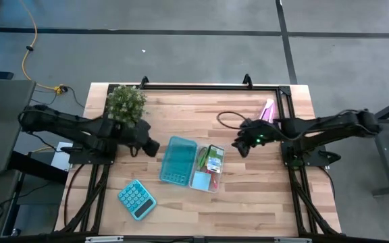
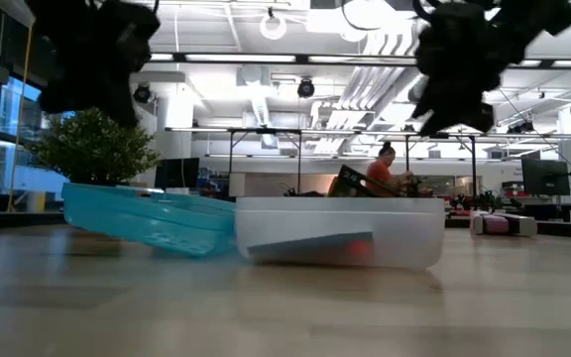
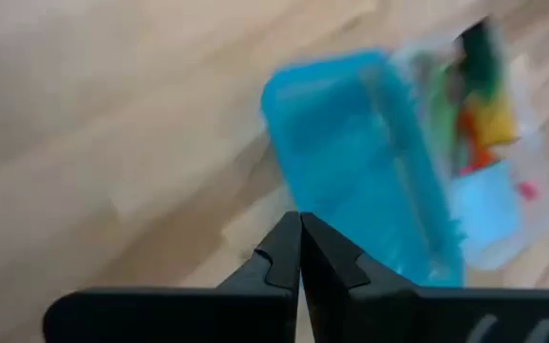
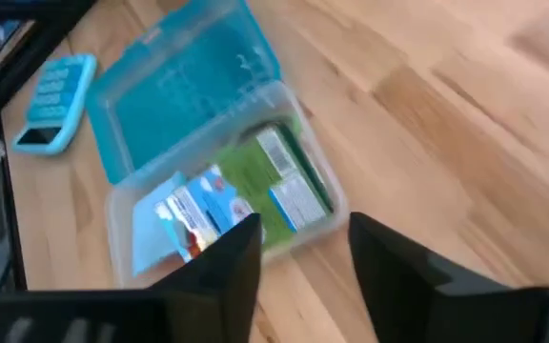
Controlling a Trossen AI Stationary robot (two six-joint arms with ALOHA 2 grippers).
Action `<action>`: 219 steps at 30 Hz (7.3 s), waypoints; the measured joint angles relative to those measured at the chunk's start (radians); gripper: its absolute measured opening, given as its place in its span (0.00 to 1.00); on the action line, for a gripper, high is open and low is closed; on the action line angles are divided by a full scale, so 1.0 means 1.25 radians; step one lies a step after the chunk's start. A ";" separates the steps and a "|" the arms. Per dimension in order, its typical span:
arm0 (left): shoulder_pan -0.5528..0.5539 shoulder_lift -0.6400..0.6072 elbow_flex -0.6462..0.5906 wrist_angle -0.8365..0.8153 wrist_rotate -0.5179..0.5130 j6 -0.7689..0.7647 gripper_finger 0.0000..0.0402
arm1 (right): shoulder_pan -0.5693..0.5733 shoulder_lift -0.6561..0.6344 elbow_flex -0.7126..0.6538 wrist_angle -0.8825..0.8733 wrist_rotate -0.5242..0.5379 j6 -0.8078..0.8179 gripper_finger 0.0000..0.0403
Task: Pack school essentials
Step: Close the blue supply box
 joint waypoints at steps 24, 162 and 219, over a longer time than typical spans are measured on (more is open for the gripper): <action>-0.069 0.306 -0.169 0.455 0.116 -0.135 0.00 | 0.219 0.208 -0.177 0.233 0.016 0.339 0.00; 0.136 -0.138 -0.035 0.677 0.085 0.592 0.00 | -0.076 -0.188 0.008 0.318 -0.024 -0.311 0.00; -0.002 -0.182 -0.035 0.691 -0.039 0.583 0.00 | -0.047 0.341 -0.020 0.245 -0.048 -0.200 0.00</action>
